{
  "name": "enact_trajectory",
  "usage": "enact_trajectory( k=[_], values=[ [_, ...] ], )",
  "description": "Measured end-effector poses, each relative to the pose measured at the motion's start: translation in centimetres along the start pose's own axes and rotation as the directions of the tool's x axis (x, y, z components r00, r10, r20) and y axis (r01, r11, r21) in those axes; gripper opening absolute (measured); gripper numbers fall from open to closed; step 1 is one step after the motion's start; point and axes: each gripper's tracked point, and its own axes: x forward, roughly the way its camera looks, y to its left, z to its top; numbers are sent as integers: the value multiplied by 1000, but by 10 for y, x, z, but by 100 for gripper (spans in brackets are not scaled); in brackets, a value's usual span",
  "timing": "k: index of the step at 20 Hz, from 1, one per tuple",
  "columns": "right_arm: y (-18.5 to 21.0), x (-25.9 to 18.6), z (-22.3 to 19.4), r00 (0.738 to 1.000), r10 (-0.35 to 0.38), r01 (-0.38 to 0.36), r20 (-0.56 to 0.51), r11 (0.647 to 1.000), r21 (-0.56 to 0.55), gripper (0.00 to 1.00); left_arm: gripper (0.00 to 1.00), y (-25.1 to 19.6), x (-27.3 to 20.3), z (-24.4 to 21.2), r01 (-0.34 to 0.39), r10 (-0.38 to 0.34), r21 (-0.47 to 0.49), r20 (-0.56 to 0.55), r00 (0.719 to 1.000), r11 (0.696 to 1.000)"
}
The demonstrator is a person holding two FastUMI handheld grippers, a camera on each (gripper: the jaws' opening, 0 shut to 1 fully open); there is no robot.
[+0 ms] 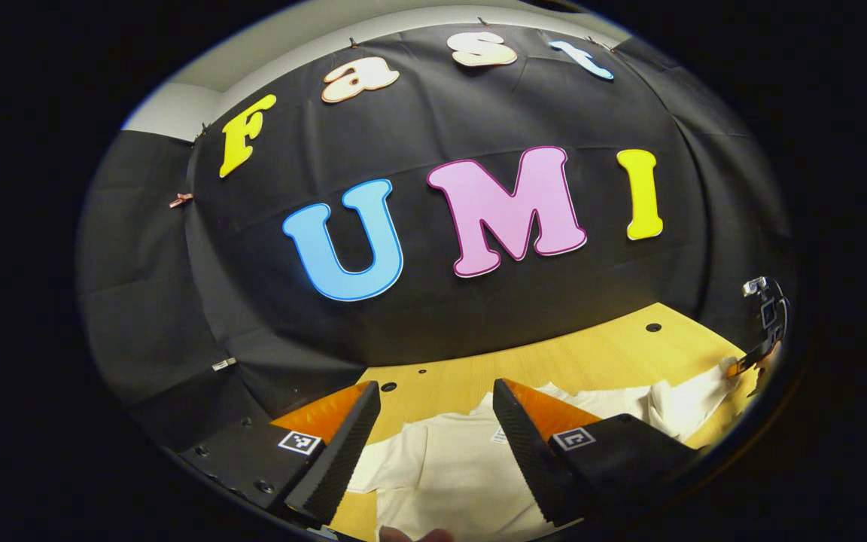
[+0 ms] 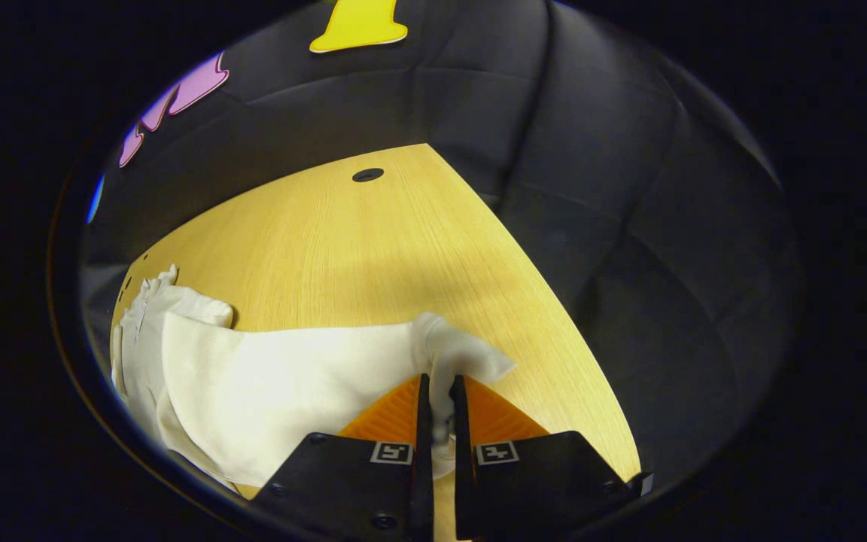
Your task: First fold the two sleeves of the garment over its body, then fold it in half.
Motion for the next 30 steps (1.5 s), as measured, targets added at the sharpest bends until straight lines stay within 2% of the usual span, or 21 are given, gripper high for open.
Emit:
enact_trajectory(
  k=[3, 8, 9, 10, 13, 16, 21, 30],
  values=[
    [-12, -29, 1, 998, -41, 40, 39, 999, 15, 16, 96, 7, 7, -2, 30, -29, -16, 13, 999, 999],
    [-11, -94, -15, 990, -106, 102, 89, 994, 42, 16, 95, 25, 24, -10, 123, -121, -38, 33, 992, 992],
    [-6, -107, -17, 988, -117, 110, 100, 992, 65, 16, 99, 31, 27, -11, 139, -138, -43, 40, 990, 989],
    [0, -120, -19, 986, -125, 116, 111, 990, 85, 15, 96, 38, 29, -13, 154, -151, -48, 46, 987, 987],
    [31, -159, -24, 982, -127, 111, 143, 987, 117, 15, 96, 60, 35, -21, 190, -187, -53, 55, 981, 980],
    [77, -186, -19, 978, -100, 78, 184, 990, 122, 16, 96, 86, 40, -31, 209, -206, -67, 60, 977, 976],
    [181, -220, 4, 961, 4, -38, 275, 992, 117, 16, 96, 134, 46, -52, 215, -210, -95, 57, 976, 972],
    [371, -238, 22, 926, 201, -220, 320, 975, 24, 16, 95, 241, 57, -108, 128, -127, -127, 17, 992, 984]
  ],
)
